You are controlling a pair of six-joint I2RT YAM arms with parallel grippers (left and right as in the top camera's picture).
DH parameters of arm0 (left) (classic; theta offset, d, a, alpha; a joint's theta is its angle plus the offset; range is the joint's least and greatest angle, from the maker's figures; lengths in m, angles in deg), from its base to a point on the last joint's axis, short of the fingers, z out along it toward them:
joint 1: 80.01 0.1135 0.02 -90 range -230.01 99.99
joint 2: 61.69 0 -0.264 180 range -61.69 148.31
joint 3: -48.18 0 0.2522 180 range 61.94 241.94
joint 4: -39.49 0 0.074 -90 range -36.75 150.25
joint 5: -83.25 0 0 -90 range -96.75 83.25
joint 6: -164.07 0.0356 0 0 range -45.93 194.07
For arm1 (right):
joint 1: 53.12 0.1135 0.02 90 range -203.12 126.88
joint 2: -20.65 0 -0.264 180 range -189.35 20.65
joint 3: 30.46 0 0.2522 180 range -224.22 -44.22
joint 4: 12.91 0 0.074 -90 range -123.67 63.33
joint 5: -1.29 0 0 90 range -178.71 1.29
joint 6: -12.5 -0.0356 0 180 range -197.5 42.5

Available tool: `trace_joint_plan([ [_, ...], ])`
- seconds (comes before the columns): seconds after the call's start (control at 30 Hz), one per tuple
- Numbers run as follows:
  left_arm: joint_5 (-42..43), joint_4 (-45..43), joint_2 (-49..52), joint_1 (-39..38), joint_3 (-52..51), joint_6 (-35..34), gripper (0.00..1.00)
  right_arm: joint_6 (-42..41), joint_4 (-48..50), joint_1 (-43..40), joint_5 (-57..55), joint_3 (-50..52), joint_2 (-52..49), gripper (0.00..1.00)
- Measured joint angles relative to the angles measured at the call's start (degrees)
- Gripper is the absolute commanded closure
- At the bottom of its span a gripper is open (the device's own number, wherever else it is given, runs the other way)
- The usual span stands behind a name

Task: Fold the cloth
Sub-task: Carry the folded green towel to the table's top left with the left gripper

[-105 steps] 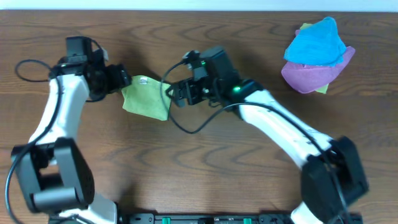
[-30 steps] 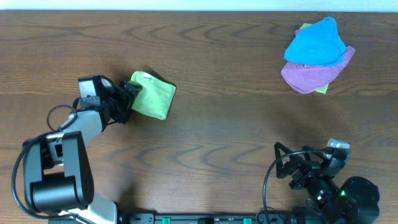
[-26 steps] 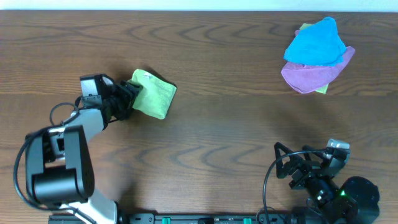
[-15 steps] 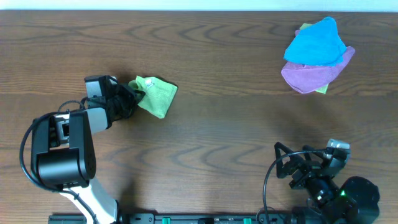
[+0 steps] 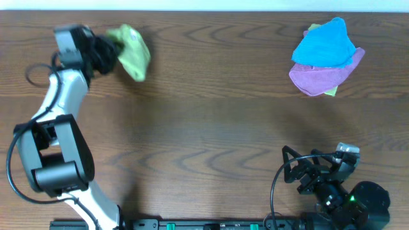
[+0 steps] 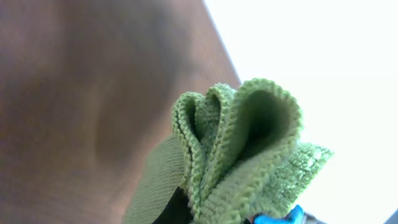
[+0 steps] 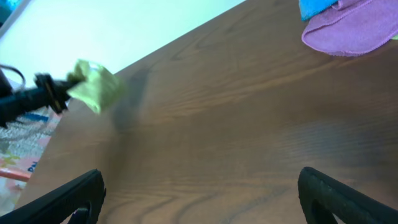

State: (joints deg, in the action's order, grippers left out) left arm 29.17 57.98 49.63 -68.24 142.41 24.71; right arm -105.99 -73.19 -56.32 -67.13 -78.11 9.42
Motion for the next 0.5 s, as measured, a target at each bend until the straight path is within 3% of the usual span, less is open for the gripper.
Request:
trace_joint_plan([
  [0.23,-1.03,1.6,12.35,1.7,17.9,1.03,0.94,-0.02,0.02,0.0,-0.02,0.0,0.0,0.01],
  [0.5,-1.68,2.25,22.58,4.26,23.71,-0.2,0.94,-0.02,0.02,0.0,-0.15,0.0,0.0,0.01],
])
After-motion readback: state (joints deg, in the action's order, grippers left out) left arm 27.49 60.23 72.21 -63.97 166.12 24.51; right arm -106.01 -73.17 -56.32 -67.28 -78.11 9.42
